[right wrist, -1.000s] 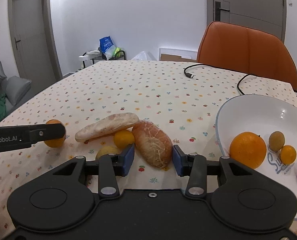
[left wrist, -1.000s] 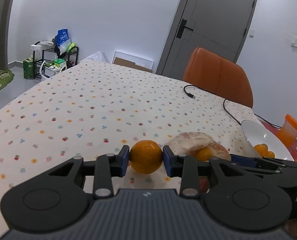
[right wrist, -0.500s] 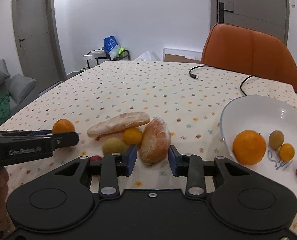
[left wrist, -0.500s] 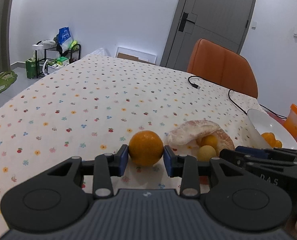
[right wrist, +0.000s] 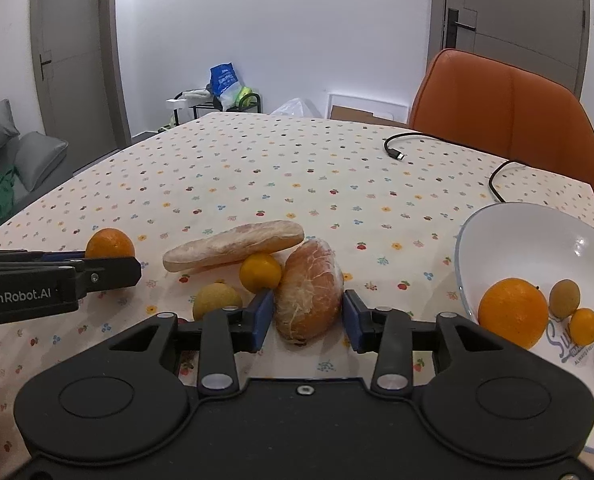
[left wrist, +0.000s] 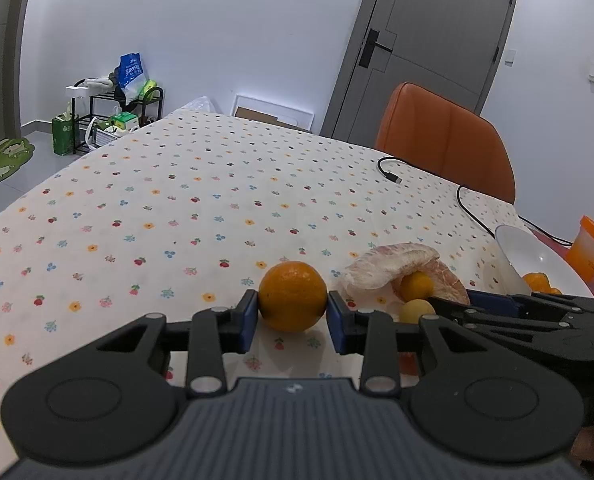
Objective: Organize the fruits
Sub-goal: 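Grasp the crusty bread roll with the right tool while the left tool holds the orange, then carry the bread roll and orange over the white bowl with both tools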
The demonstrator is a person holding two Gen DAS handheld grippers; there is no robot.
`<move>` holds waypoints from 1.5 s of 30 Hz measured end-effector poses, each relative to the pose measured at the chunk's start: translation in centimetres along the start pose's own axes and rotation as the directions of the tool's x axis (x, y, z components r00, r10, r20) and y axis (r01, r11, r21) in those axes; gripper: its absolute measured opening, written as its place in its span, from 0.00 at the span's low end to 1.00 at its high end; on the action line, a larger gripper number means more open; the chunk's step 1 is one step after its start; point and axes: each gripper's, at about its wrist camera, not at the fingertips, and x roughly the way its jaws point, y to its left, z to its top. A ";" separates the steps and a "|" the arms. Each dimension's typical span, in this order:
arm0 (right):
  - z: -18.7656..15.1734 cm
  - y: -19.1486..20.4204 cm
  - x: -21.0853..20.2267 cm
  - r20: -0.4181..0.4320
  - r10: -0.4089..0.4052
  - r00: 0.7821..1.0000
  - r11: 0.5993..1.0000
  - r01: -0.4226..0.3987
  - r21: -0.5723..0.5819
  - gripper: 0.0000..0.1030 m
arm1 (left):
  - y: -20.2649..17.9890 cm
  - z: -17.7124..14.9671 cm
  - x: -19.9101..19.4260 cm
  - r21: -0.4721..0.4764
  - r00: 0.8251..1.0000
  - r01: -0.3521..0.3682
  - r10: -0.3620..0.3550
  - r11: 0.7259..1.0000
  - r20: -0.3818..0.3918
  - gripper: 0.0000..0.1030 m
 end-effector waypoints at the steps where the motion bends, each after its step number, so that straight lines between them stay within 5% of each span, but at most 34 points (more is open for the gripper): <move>1: 0.0 -0.1 0.0 0.002 -0.005 1.000 1.000 0.005 0.001 0.33 | 0.0 0.0 0.0 -0.001 1.000 0.000 0.000 1.000 0.000 0.34; 31: -0.5 -2.4 -6.3 0.114 -0.002 0.993 0.993 -0.011 0.116 0.29 | -1.8 0.4 -3.2 0.033 0.997 0.042 -0.044 0.999 0.064 0.34; 45: -1.3 -6.2 -9.3 0.160 -0.083 0.984 0.980 0.052 0.191 0.29 | -5.6 0.8 -2.8 0.096 0.991 0.109 -0.115 0.989 0.066 0.34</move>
